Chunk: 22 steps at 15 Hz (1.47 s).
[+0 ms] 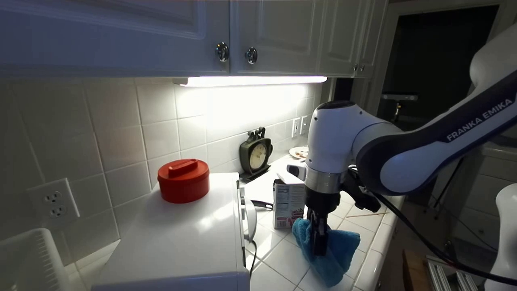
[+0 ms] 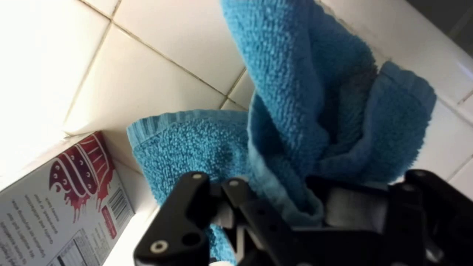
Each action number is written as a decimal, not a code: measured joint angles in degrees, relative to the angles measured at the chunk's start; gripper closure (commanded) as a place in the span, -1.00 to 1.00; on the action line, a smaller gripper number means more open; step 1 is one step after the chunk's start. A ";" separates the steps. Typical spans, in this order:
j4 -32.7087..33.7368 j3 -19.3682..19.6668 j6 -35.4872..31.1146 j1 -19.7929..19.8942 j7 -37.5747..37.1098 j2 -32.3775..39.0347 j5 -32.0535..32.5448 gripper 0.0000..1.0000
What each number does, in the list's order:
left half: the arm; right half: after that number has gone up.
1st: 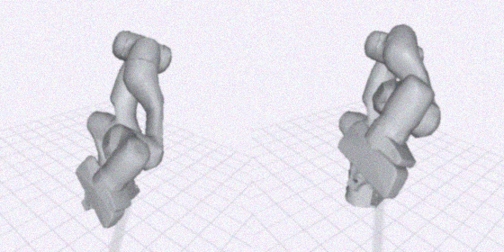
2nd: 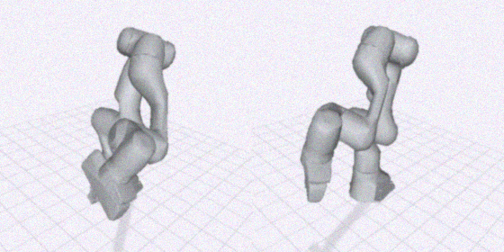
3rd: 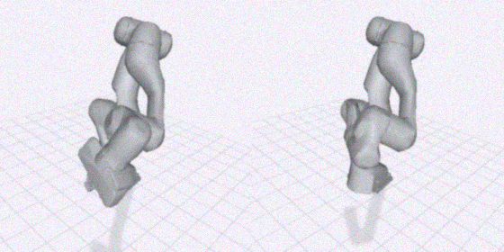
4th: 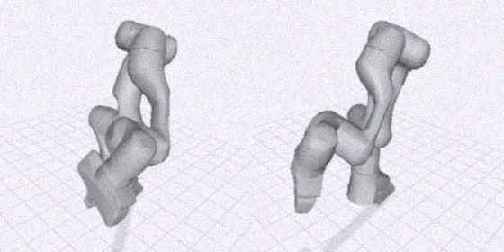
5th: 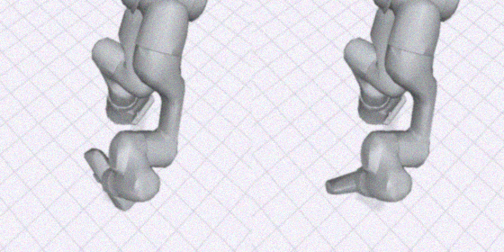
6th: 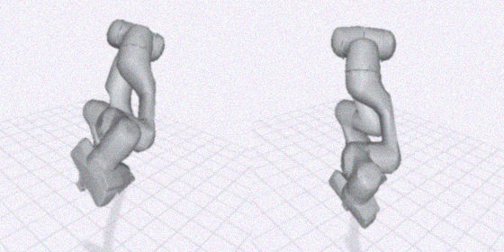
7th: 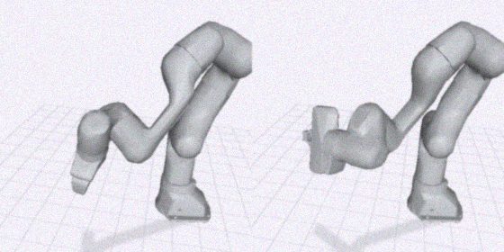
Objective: Use the blue towel to wipe the oven.
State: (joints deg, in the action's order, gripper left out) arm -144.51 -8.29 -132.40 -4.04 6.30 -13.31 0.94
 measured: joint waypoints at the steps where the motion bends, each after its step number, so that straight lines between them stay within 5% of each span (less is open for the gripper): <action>1: 0.39 0.39 0.00 0.35 -1.09 0.68 0.63 1.00; 7: 3.29 2.26 -0.13 1.71 -7.29 7.63 3.02 1.00; 8: 3.93 2.47 -0.19 1.72 -8.17 8.88 3.35 0.88; 9: 4.58 2.63 -0.26 1.72 -9.03 10.07 3.81 0.47; 18: 7.53 2.72 1.04 0.69 -18.32 10.93 13.15 -0.75; 20: 7.53 2.32 2.81 0.25 -19.36 8.72 13.75 -0.98; 22: 7.57 1.90 6.42 -0.14 -20.02 6.04 13.77 -1.00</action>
State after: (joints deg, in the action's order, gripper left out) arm -136.94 -6.39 -125.98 -4.17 -13.72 -7.28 14.70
